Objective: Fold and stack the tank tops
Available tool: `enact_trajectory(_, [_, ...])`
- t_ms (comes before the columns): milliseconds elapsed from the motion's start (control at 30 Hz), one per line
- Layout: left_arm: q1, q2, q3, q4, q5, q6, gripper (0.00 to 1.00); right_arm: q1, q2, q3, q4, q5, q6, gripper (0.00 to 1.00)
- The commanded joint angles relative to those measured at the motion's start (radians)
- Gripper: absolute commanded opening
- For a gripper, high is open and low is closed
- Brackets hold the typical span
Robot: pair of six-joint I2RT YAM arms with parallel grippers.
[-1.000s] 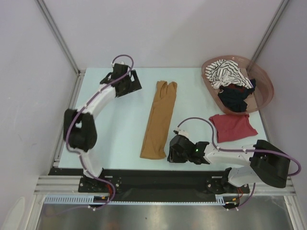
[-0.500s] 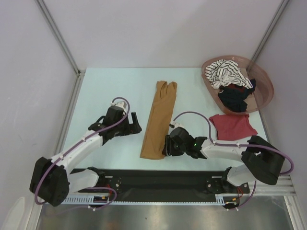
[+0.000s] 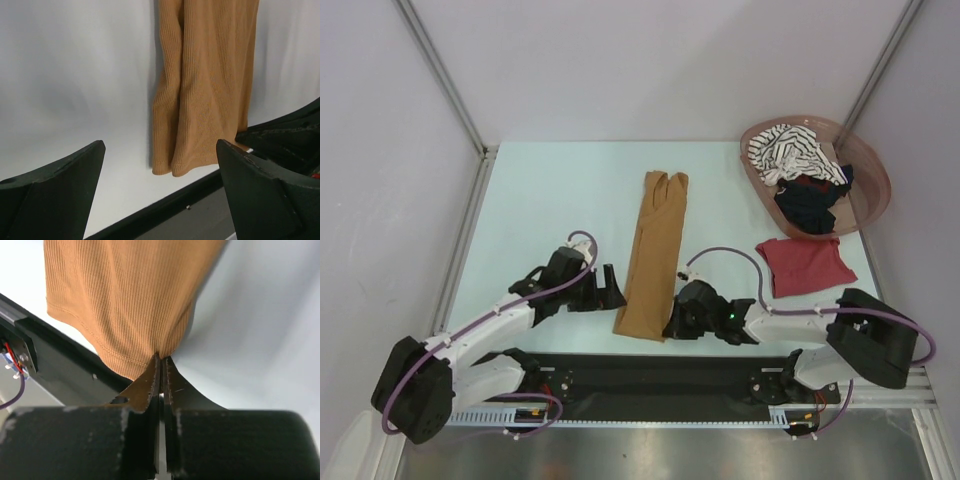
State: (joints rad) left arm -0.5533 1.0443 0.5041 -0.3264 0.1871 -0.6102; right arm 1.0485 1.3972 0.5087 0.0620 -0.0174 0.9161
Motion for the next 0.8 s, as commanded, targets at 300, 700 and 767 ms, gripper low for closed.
enact_trajectory(300, [-0.218, 0.036, -0.047, 0.102, 0.049, -0.135, 0.97, 0.030, -0.279, -0.101, -0.258, 0.094, 0.125, 0.47])
enact_trajectory(700, [-0.293, 0.037, -0.124, 0.065, -0.006, -0.224, 0.87, 0.039, -0.285, -0.118, -0.177, 0.089, 0.122, 0.49])
enact_trajectory(767, [-0.296, 0.054, -0.122, 0.073, -0.011, -0.226, 0.86, 0.039, -0.273, -0.099, -0.165, 0.088, 0.118, 0.49])
